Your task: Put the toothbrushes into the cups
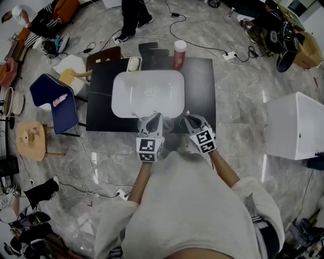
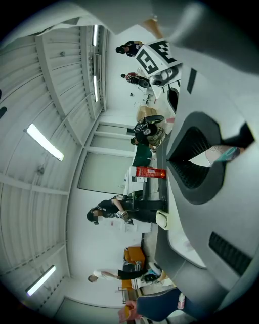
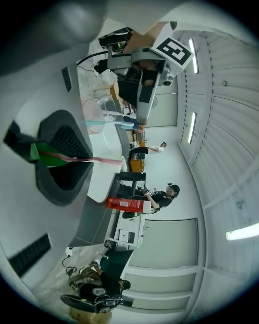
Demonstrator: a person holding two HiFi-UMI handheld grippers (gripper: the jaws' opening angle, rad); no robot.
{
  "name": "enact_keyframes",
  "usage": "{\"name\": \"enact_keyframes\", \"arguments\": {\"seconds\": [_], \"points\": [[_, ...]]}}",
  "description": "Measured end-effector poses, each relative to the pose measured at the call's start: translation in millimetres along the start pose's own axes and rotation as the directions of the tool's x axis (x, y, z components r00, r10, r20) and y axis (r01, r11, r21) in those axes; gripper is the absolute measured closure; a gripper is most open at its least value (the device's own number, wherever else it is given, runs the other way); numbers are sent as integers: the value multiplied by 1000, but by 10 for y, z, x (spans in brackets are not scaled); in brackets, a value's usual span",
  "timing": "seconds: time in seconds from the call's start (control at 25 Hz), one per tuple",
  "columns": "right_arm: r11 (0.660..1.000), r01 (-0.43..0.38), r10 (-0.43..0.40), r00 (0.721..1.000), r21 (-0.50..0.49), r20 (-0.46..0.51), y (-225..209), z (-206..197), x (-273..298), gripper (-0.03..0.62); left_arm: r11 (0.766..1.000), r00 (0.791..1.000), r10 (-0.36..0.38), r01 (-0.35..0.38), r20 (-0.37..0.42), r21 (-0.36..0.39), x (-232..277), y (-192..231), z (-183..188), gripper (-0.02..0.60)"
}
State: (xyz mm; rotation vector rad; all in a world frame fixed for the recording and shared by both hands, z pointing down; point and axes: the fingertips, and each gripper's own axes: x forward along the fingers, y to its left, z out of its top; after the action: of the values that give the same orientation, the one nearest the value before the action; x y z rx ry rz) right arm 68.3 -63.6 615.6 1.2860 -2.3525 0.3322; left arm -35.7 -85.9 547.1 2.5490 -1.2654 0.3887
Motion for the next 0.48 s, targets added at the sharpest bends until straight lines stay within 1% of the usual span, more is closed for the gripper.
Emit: {"name": "enact_keyframes", "arguments": {"seconds": [0.24, 0.28, 0.4, 0.48], "points": [[1000, 0, 0, 1000, -3, -12, 42, -33, 11, 549, 1000, 1000, -2, 2, 0, 8, 8, -3, -6, 555], [1000, -6, 6, 1000, -2, -13, 48, -37, 15, 535, 1000, 1000, -4, 4, -1, 6, 9, -6, 5, 555], [1000, -16, 16, 1000, 6, -9, 54, -47, 26, 466, 1000, 1000, -6, 6, -2, 4, 20, -3, 2, 555], [1000, -13, 13, 1000, 15, -2, 45, -31, 18, 439, 1000, 1000, -7, 7, -3, 4, 27, 0, 4, 555]]}}
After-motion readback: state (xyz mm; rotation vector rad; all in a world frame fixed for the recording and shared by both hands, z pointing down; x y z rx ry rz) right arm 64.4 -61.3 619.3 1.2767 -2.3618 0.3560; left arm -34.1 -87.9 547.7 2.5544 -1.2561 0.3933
